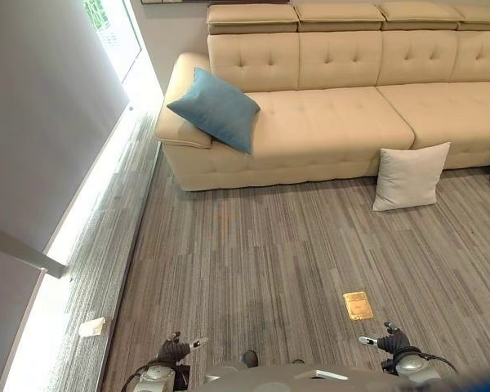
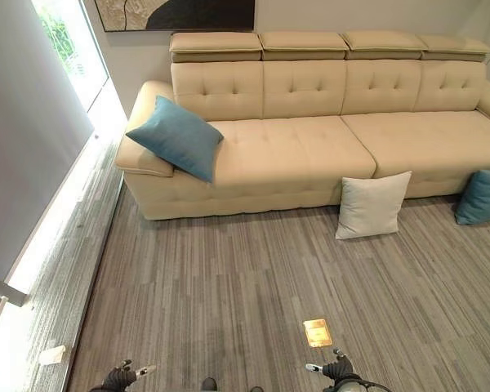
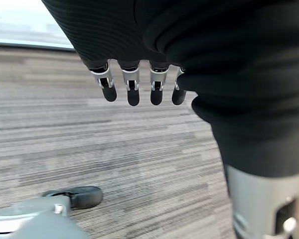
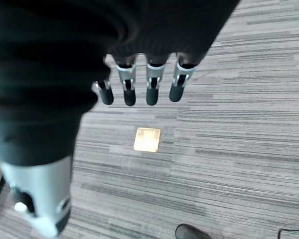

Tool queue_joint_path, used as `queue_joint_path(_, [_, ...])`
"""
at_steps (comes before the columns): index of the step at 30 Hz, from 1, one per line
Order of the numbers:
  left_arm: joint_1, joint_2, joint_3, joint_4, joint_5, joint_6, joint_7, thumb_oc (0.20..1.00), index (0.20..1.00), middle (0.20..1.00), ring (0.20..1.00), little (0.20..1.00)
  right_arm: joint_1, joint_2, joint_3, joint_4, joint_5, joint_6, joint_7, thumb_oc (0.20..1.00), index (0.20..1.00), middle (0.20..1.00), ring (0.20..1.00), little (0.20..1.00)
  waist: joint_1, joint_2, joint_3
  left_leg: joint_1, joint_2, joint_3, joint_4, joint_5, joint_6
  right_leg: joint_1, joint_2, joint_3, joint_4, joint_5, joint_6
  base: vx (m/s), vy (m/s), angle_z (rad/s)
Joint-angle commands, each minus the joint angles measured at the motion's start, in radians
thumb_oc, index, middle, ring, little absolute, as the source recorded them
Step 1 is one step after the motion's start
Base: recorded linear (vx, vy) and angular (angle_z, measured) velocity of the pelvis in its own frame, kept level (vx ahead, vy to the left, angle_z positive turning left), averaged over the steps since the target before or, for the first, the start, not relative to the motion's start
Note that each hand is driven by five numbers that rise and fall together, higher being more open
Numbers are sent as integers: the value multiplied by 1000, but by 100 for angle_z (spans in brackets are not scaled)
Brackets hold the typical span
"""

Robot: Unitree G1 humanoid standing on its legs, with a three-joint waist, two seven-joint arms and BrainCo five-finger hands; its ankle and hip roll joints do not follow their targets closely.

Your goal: Pick up all the scattered cushions and arrange them neatly on the sofa.

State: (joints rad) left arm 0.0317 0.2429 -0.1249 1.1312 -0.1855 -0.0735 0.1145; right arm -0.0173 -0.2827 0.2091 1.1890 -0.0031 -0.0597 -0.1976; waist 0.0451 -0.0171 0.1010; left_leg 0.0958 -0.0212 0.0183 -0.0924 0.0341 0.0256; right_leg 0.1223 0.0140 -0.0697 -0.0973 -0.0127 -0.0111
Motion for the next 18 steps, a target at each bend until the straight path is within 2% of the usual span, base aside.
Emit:
queue_joint_path(1, [-84, -6, -28, 53, 17, -18, 12, 1000, 1000, 1000, 1000, 1000, -22, -12, 28, 11, 3, -10, -10, 1000, 1000, 1000, 1000, 1000, -5, -20, 0, -8, 7, -53, 5, -34, -41, -7, -66, -90, 10, 53, 77, 0, 0, 0])
queue_joint_path(14, [-105, -13, -66, 61, 37, -8, 6, 1000, 1000, 1000, 1000, 1000, -18, -4, 41, 9, 7, -10, -12, 1000, 1000, 1000, 1000, 1000, -26, -17, 20, -13, 36, -56, 5, -22, -53, -18, -35, -71, 10, 36, 51, 10, -66, 0])
queue_joint_path(17, [-121, -10, -75, 44, 27, -12, 9, 1000, 1000, 1000, 1000, 1000, -25, -13, 36, -16, 18, -16, -15, 1000, 1000, 1000, 1000, 1000, -28, -31, 49, -70, 40, -52, 110, -39, -63, -26, -32, -64, 23, 29, 34, -46, -117, 4])
queue_joint_path(18, [-130, -10, -77, 35, 21, -16, 8, 1000, 1000, 1000, 1000, 1000, -31, -20, 35, -25, 22, -21, -16, 1000, 1000, 1000, 1000, 1000, -27, -41, 64, -120, 36, -47, 193, -48, -72, -29, -37, -65, 30, 26, 27, -25, -83, 15])
